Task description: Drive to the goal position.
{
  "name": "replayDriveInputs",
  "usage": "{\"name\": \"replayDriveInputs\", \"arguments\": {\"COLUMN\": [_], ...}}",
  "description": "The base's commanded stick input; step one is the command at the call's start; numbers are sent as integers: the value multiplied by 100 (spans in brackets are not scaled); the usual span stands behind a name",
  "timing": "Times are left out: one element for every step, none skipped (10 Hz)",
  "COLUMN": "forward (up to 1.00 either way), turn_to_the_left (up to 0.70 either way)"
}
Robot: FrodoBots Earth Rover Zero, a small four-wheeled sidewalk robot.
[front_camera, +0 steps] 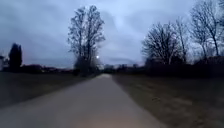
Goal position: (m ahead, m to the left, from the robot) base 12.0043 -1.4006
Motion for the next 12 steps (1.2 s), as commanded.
{"name": "replayDriveInputs", "arguments": {"forward": [100, 100, 100, 100, 100, 100, 100, 100, 100, 100, 100, 100], "turn_to_the_left": [4, 4, 4, 4, 4, 4, 4, 4, 4, 4, 4, 10]}}
